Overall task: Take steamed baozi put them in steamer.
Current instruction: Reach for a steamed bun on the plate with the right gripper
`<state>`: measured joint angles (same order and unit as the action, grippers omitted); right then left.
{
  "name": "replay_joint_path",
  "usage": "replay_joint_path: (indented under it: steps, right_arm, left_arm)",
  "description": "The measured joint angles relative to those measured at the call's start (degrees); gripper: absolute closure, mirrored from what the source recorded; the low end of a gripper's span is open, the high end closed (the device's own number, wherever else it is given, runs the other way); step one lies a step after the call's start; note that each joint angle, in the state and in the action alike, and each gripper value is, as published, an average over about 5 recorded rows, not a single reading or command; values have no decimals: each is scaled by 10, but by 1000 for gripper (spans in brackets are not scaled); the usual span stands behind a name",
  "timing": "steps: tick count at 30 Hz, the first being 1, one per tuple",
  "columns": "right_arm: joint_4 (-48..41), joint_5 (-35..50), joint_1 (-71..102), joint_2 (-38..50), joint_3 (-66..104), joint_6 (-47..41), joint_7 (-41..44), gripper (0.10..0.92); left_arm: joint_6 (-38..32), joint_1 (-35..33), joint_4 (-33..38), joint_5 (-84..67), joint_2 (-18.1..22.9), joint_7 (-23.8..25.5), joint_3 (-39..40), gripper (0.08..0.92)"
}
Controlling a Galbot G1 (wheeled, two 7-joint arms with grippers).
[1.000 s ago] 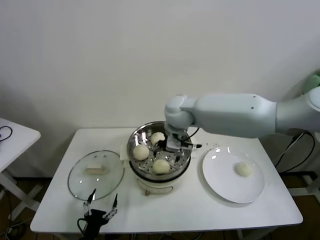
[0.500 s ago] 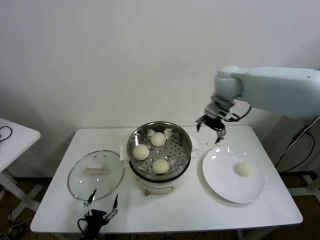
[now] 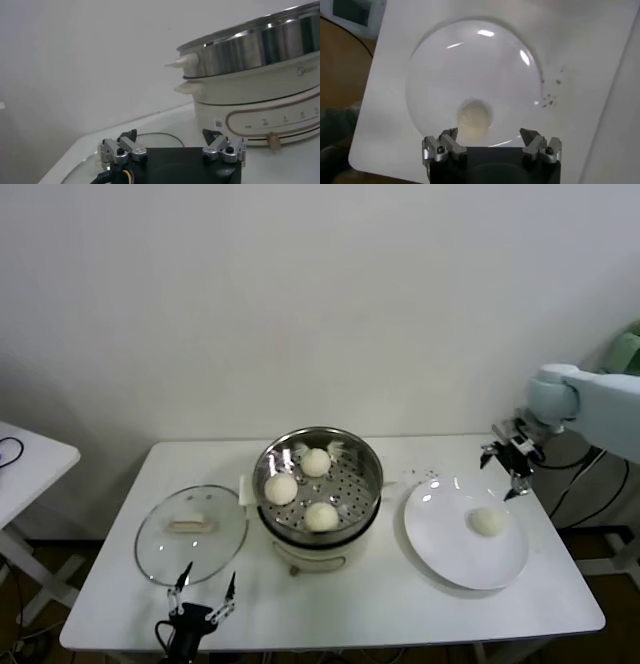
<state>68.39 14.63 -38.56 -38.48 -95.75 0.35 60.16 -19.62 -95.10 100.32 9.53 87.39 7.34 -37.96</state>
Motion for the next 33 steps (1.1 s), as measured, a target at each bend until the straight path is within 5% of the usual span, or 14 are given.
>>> replay_joint_path:
  steps: [25,33]
  right_arm:
    - [-130,-92,256,-16,233,-12,-44,208]
    - [-142,-102,280,-25,261,-13,-48,318]
  left_arm:
    - [-3,-5,-6,6,4,-1,-3,177]
    - [-3,-3,-6,5,4,-1,-4,177]
